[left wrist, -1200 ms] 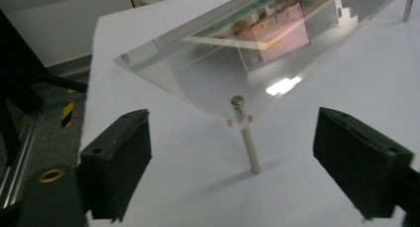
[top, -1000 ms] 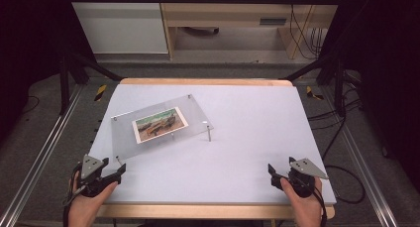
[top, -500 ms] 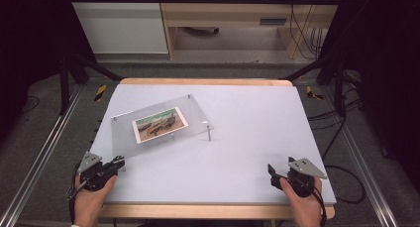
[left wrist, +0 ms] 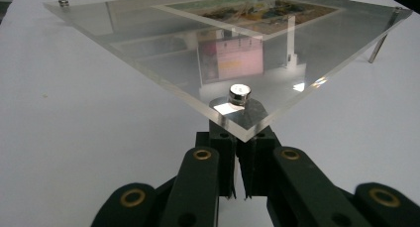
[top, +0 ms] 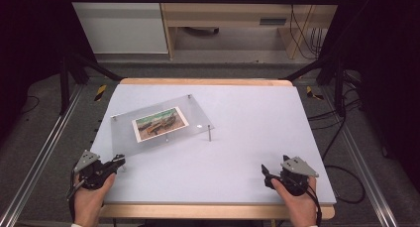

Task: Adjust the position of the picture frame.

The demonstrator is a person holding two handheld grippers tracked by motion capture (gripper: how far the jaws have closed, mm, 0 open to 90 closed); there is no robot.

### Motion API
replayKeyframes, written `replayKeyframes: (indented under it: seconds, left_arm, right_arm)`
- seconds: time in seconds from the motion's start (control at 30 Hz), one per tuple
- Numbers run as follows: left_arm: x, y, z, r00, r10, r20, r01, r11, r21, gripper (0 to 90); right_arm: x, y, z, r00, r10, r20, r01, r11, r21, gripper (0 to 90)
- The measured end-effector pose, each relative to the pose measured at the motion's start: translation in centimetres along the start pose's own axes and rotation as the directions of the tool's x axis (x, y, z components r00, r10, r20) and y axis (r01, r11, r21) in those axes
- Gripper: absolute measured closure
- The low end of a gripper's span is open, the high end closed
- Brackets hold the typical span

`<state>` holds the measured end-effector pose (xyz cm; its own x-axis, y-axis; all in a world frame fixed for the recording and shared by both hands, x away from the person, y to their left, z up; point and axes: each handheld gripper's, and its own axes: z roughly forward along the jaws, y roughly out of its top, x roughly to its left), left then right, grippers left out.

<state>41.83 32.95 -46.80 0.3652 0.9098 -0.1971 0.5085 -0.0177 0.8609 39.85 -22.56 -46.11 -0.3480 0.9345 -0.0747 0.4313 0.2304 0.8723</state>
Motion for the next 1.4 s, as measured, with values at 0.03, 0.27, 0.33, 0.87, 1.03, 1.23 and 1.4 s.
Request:
replayKeyframes:
  seconds: [0.03, 0.27, 0.33, 0.87, 1.03, 1.23, 1.4]
  left_arm:
    - [0.0, 0.0, 0.0, 0.9999, -0.006, 0.008, 0.006, 1.0000, 0.000, 84.1]
    - [-0.1, 0.3, -0.2, 0.9984, -0.034, 0.044, 0.035, 0.9994, -0.007, 84.2]
    - [0.1, 0.4, -0.3, 0.9969, -0.056, 0.056, 0.057, 0.9983, -0.011, 84.2]
    - [0.3, 1.1, -0.5, 0.9838, -0.124, 0.130, 0.130, 0.9907, -0.039, 84.1]
    - [0.4, 1.3, -0.6, 0.9850, -0.124, 0.119, 0.131, 0.9904, -0.045, 84.2]
    - [1.1, 2.0, -0.6, 0.9836, -0.154, 0.094, 0.161, 0.9841, -0.075, 84.2]
    - [1.4, 2.1, -0.5, 0.9860, -0.153, 0.065, 0.158, 0.9843, -0.078, 84.1]
  right_arm:
    - [0.4, 0.3, 0.2, 0.9998, -0.016, -0.009, 0.016, 1.000, -0.001, 18.4]
    - [4.0, 4.0, 2.9, 0.9884, -0.100, -0.115, 0.101, 0.995, 0.004, 20.0]
    - [5.0, 5.4, 4.4, 0.9843, -0.100, -0.146, 0.102, 0.995, 0.010, 24.5]
    - [8.1, 10.5, 14.5, 0.9469, -0.016, -0.321, 0.038, 0.997, 0.063, 57.6]
    - [8.6, 11.3, 16.0, 0.9464, -0.011, -0.323, 0.031, 0.998, 0.056, 62.5]
    - [9.4, 12.4, 16.8, 0.9458, -0.023, -0.324, 0.027, 1.000, 0.009, 70.4]
    - [9.3, 12.9, 17.4, 0.9381, -0.048, -0.343, 0.048, 0.999, -0.008, 75.0]
